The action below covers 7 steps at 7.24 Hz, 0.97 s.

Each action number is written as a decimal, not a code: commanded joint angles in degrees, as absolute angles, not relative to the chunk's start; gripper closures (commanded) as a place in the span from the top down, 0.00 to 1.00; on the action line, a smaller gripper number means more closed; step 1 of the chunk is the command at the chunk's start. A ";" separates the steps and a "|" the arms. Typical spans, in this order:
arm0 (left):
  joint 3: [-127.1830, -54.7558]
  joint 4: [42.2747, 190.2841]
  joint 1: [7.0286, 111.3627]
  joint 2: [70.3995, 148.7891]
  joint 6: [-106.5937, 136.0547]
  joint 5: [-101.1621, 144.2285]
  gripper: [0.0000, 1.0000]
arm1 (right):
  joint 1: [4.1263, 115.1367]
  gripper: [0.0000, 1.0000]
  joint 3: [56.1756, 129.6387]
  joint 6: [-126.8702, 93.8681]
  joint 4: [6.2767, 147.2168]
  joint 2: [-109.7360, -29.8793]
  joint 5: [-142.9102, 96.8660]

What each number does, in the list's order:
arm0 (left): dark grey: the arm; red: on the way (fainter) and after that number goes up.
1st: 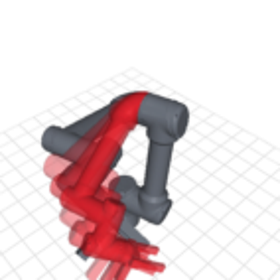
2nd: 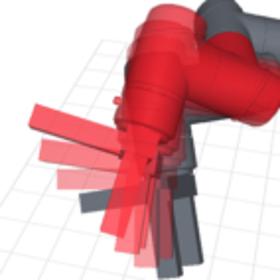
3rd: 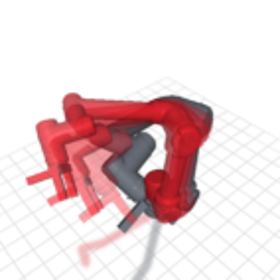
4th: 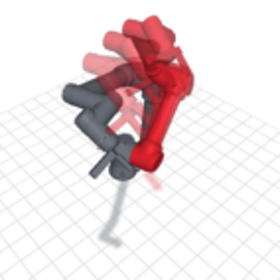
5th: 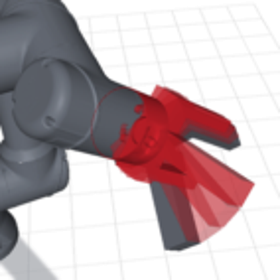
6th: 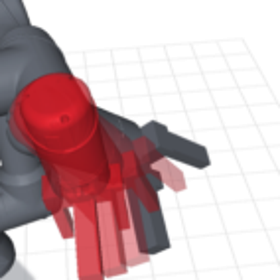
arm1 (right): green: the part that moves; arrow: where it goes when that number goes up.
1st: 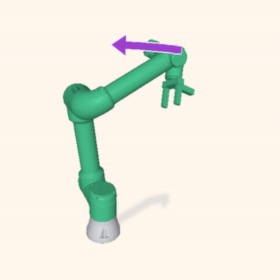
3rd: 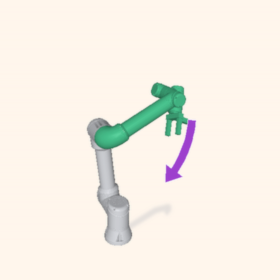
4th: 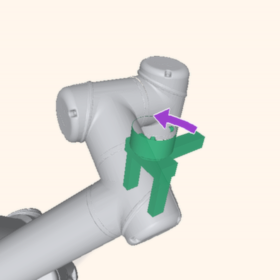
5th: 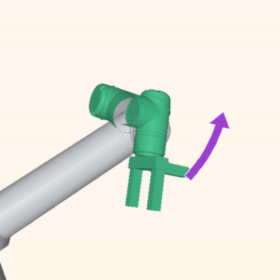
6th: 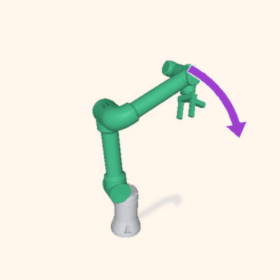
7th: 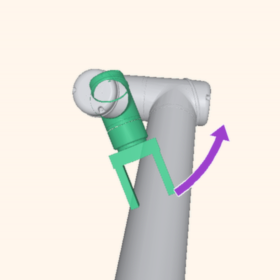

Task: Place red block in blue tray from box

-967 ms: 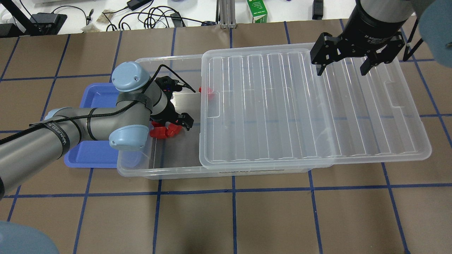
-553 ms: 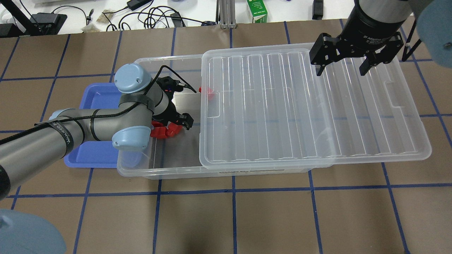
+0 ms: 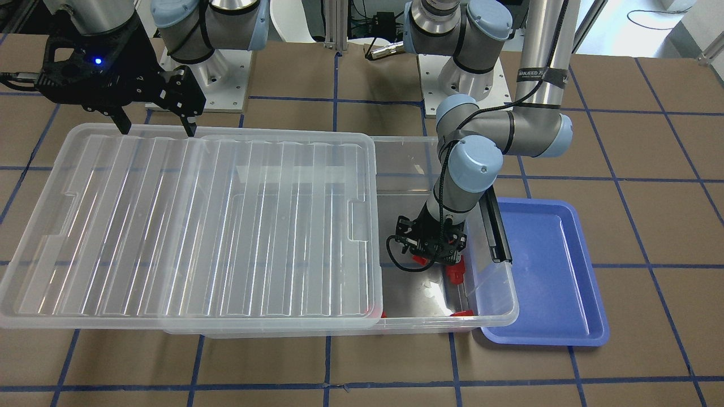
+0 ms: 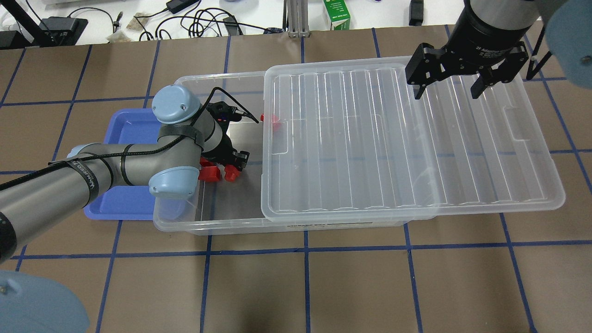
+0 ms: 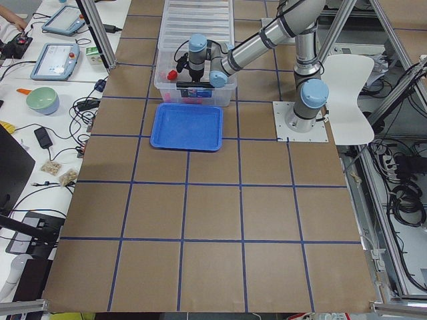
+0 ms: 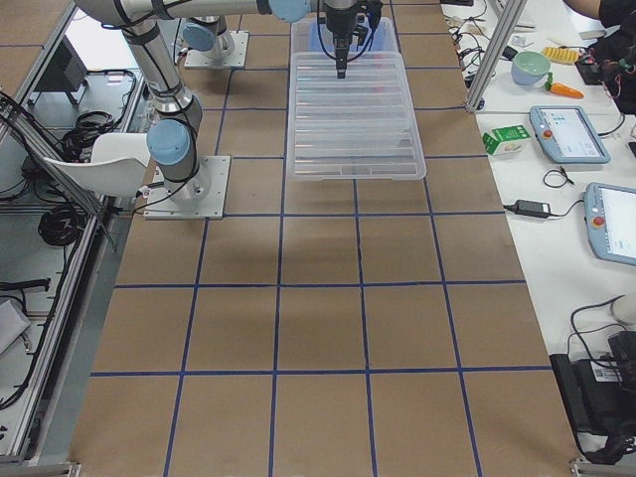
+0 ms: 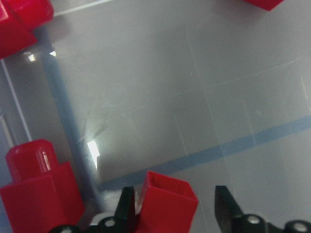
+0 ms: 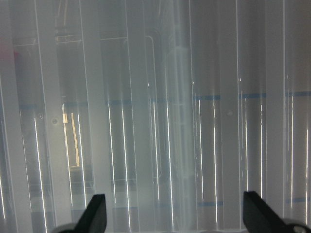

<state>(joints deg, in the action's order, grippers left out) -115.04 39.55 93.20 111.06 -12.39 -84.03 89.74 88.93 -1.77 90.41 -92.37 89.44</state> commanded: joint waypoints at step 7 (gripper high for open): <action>-95.95 68.79 92.29 101.62 -9.23 -88.13 0.14 | 89.74 1.00 88.77 -1.93 90.53 -92.37 89.38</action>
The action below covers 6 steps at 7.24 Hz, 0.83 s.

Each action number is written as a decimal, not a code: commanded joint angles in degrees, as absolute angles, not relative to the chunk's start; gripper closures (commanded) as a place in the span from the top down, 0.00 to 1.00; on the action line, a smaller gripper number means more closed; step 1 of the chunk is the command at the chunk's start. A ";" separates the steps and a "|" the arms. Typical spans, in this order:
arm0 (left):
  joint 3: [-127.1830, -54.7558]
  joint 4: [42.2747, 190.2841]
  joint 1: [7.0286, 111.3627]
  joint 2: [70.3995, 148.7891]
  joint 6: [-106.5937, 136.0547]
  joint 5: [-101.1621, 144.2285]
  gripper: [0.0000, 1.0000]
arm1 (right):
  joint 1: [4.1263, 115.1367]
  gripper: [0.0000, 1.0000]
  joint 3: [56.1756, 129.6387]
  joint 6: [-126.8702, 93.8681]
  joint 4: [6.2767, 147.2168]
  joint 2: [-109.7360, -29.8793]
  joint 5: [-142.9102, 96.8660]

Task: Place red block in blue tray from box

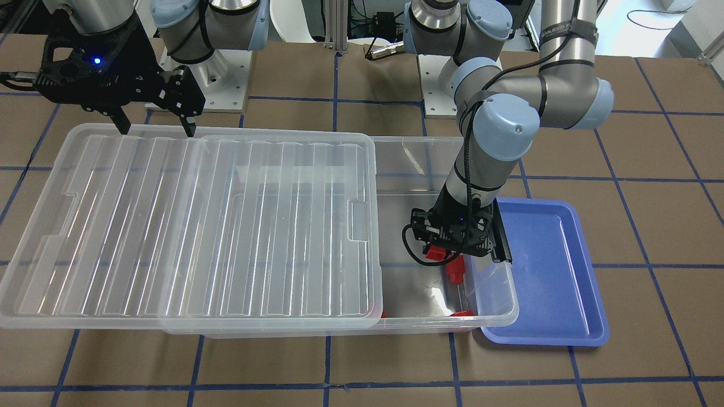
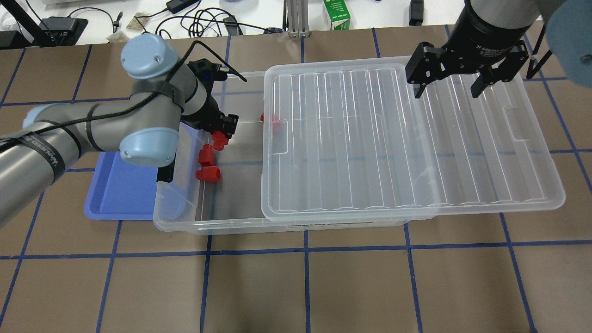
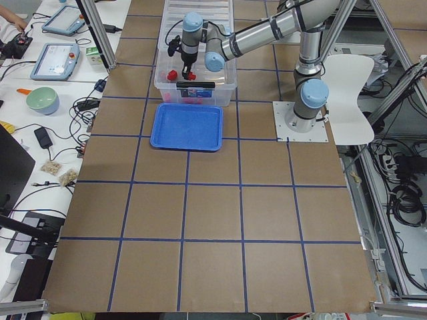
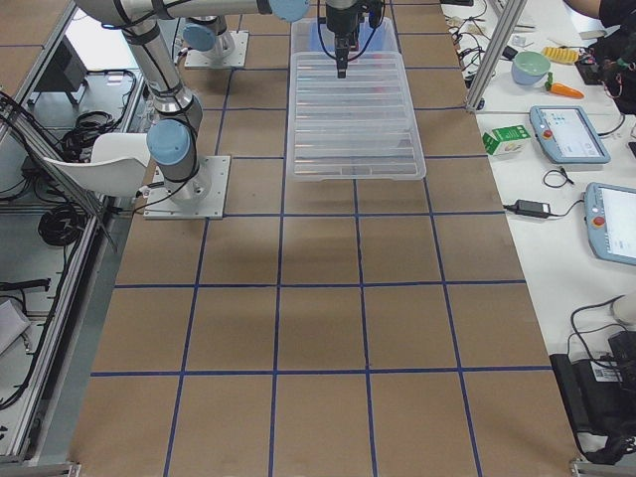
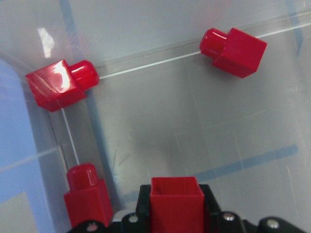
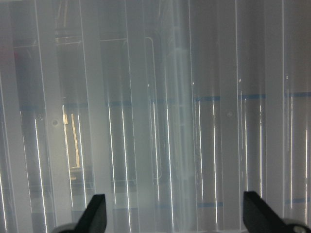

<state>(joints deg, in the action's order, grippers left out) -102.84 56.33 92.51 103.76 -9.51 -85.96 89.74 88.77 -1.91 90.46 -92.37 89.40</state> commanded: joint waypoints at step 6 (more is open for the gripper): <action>-92.78 82.45 68.60 100.45 -14.82 -86.93 0.15 | 82.13 1.00 88.41 6.63 90.61 -92.20 90.26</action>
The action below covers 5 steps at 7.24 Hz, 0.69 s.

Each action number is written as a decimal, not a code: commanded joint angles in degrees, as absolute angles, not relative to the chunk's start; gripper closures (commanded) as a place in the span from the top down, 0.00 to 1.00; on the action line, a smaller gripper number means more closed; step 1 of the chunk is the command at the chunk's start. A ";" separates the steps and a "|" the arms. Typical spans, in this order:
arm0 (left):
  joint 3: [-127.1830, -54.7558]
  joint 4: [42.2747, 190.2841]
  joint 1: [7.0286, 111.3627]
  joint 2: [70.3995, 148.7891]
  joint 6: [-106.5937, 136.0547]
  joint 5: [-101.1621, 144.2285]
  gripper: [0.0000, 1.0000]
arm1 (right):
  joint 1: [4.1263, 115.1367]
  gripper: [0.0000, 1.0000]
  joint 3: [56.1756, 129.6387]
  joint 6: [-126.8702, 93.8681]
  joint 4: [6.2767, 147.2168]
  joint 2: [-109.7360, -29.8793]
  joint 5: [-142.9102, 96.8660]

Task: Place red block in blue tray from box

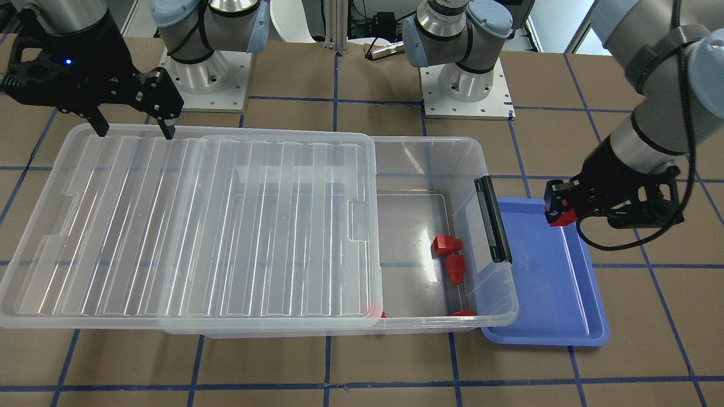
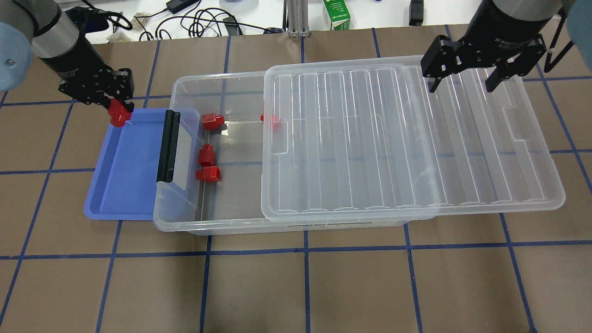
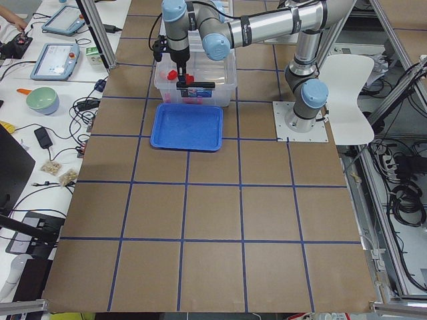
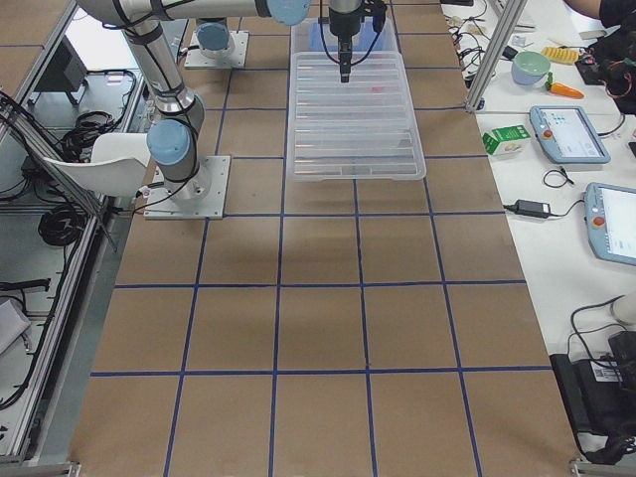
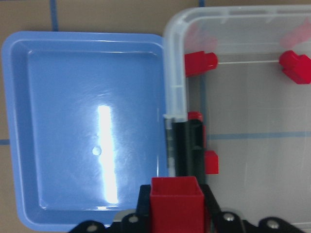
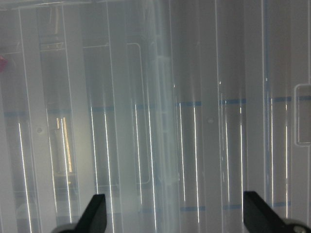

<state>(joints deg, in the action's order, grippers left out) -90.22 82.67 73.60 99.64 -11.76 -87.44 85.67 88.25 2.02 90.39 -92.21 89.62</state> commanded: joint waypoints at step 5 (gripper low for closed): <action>-105.29 68.38 61.87 106.60 -22.41 -80.08 0.26 | 56.01 1.00 89.12 39.78 96.47 -86.16 89.48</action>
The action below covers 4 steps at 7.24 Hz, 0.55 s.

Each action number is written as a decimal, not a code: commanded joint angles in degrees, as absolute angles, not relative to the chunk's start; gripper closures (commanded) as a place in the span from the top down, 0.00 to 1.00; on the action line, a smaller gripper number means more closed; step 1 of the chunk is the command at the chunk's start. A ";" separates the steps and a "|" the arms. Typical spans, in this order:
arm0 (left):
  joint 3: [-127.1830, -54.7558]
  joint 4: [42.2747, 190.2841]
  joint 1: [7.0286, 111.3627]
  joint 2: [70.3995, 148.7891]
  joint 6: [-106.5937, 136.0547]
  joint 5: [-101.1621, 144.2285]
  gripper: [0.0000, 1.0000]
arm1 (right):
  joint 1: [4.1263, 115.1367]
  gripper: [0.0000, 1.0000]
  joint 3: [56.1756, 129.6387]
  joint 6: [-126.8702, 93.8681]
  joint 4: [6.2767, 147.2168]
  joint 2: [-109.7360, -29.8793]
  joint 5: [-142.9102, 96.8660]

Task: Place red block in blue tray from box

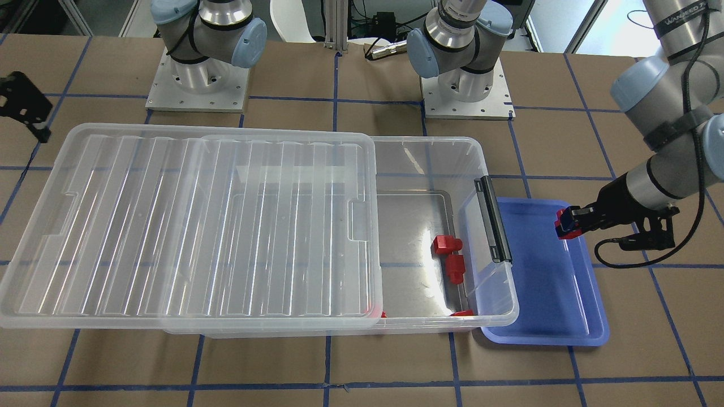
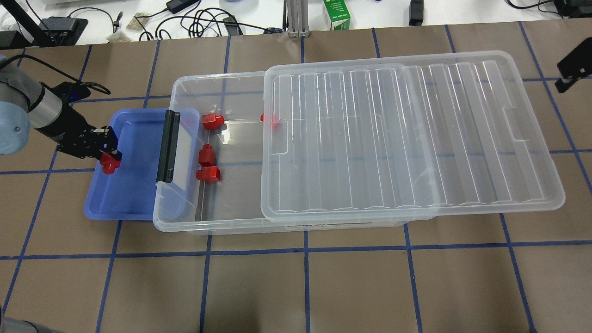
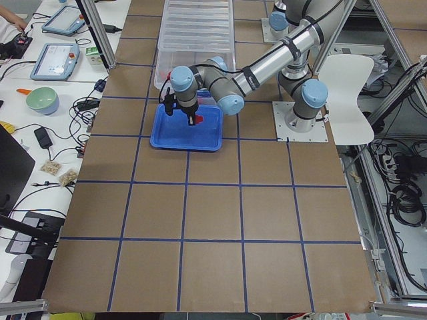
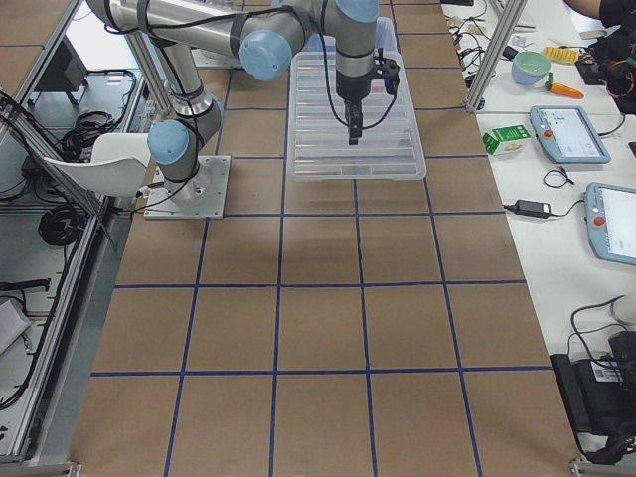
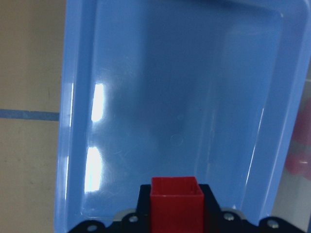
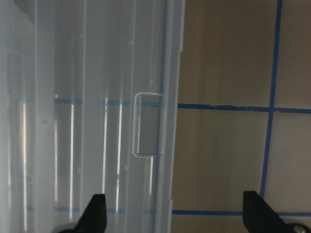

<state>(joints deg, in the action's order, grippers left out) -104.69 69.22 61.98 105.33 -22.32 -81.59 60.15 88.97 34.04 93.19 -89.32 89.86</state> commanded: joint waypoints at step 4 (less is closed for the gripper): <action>-100.32 69.68 63.97 106.00 -20.04 -78.83 1.00 | 55.55 1.00 95.41 41.39 107.89 -77.53 89.99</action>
<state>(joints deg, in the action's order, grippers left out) -103.36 68.68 62.92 106.74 -20.95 -78.49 55.64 91.91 41.08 103.23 -79.40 89.75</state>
